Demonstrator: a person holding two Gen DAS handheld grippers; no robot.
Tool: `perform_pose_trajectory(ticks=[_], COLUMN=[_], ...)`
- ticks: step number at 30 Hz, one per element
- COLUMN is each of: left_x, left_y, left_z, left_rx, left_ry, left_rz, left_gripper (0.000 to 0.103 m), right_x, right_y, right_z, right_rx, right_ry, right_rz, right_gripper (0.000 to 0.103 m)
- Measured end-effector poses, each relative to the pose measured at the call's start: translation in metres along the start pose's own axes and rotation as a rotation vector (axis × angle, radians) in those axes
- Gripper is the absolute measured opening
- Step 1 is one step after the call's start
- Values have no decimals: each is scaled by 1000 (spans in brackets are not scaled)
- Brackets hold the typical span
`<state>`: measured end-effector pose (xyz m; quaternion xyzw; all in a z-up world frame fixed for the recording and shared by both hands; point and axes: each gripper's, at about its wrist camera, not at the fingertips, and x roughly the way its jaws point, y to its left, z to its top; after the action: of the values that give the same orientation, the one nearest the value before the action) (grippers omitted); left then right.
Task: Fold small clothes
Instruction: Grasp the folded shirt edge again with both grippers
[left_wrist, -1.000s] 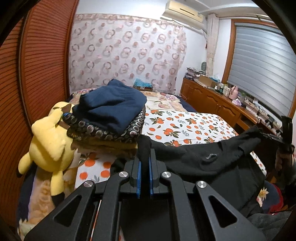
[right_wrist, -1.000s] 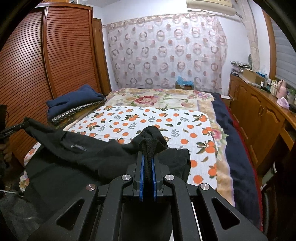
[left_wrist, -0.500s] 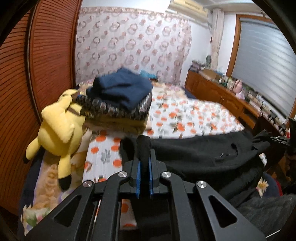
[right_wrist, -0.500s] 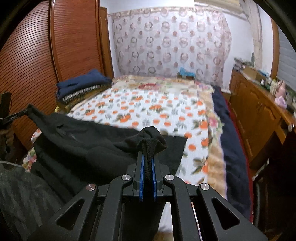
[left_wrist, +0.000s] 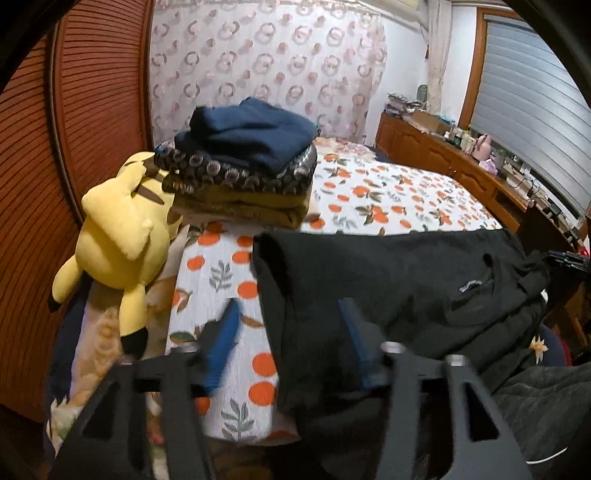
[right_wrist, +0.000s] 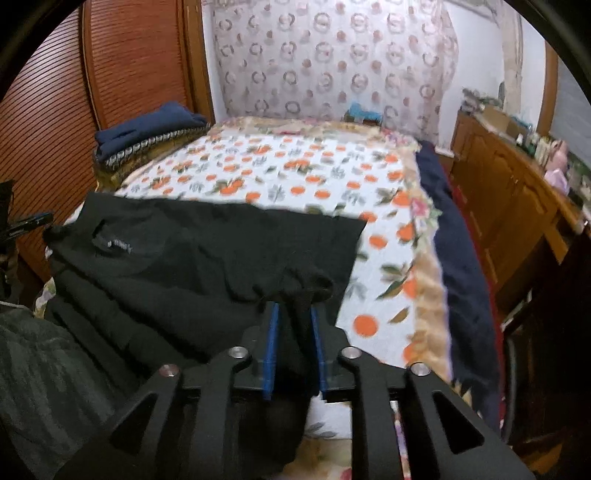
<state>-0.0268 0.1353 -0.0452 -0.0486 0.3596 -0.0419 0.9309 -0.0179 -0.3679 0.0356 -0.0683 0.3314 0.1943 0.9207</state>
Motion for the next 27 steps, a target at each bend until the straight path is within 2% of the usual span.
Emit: perform_pose_trajectory(ticks=[1,2,5,7,12,21,23,25,27], left_x=[0,1,10,20,52,97,101,104,107], left_y=[-2,-4,-8,-7,0,6,6,8,9], left_z=[4,7,17,25,43,56,55,53,52], left_rx=[11,24,49,50,21,59,66,66,63], left_ry=[-4,-12,-21,-26,5,114,131,147,155], left_rz=[-1,0,10,24,0,29,19,10,7], left_gripper=[83,83,84,84,84,84,80,71,67], right_x=[-4,-7,-7,2,40,100,106,111,110], right_y=[0,0,0,3,-1,-17,-21,-24,-25], right_z=[3,6,11,15,24,35,38,39,37], right_rx=[1,-2,-16,-24,-6,37,49,60,63], right_ry=[-15,-28,-53,-61,-38,68,89,99,99], right_rz=[-1,-4,-46,-50,-28,-20,-22,-17,-29], right_gripper=[39,48,60,64,66,66,66,66,66])
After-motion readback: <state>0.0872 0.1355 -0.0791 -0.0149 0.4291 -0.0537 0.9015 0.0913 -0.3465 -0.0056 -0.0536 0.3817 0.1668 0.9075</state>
